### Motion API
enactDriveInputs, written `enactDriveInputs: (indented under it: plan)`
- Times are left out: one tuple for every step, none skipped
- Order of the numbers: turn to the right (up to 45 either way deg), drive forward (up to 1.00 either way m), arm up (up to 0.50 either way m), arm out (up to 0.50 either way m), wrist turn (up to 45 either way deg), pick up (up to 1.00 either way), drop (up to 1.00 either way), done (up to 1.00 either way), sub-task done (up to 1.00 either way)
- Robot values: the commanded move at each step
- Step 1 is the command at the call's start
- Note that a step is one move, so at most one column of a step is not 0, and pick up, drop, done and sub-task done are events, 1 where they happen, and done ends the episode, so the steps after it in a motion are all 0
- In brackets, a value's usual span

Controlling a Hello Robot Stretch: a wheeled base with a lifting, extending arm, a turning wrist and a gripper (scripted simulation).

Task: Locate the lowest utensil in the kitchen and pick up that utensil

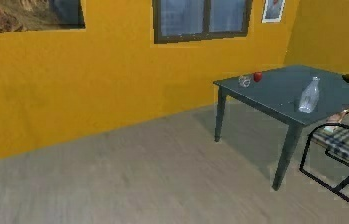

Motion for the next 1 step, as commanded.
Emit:
enactDriveInputs:
  plan:
    - [0.0,1.00,0.00,0.00,0.0,0.00,0.00,0.00,0.00]
